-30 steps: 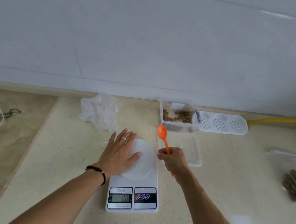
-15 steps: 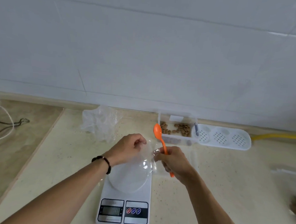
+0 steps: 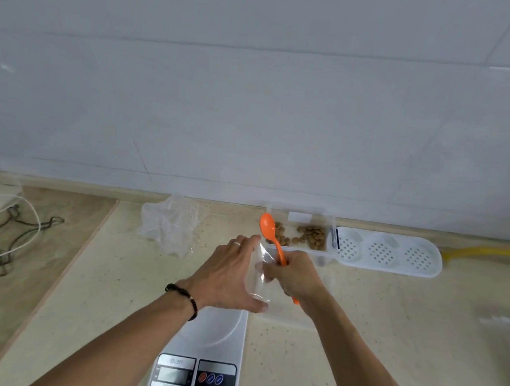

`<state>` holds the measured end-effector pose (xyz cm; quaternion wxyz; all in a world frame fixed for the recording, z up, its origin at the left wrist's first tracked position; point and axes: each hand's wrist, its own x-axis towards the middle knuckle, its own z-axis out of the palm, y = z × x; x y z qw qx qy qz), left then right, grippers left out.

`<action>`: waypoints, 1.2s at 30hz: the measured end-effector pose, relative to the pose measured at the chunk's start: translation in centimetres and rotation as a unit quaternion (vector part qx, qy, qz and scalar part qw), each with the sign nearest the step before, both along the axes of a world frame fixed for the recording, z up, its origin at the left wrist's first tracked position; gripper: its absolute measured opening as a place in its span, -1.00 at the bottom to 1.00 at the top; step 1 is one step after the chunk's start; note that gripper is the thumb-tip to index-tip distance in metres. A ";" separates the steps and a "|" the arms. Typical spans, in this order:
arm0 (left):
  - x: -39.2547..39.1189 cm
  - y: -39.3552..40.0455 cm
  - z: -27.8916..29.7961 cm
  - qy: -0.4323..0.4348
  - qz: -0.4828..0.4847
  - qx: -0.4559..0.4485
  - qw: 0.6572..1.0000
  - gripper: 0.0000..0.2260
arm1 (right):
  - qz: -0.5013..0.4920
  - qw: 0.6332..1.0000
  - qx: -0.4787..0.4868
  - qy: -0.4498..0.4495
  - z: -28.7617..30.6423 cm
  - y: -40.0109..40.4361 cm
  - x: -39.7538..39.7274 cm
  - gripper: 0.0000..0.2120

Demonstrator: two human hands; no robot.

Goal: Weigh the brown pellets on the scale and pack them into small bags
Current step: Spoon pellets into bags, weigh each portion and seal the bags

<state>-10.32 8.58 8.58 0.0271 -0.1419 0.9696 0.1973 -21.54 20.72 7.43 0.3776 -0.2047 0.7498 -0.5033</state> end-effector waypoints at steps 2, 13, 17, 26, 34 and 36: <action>-0.1 -0.1 -0.1 0.006 0.000 0.020 1.000 -0.11 | -0.005 0.999 0.025 0.040 -0.4 -0.2 -0.3 -0.84; -0.4 -2.6 -1.1 0.038 0.030 0.086 0.995 -0.28 | -0.046 0.990 0.117 0.070 -0.4 -0.8 -1.1 -0.73; -0.8 -4.6 -1.4 0.022 0.040 0.086 0.995 -0.25 | -0.071 0.980 0.165 0.087 0.4 -0.8 -2.7 -0.79; -3.7 -6.2 -2.2 0.022 -0.015 0.097 0.995 -0.34 | -0.207 0.903 0.183 0.328 1.6 1.9 -6.6 -0.81; -6.5 -7.2 -3.2 0.013 -0.059 0.113 0.992 -0.32 | -0.175 0.838 0.202 0.475 -1.6 1.1 -8.0 -0.84; -6.9 -7.4 -3.2 0.016 -0.064 0.118 0.991 -0.31 | -0.160 0.849 0.225 0.451 -2.4 0.8 -8.2 -0.79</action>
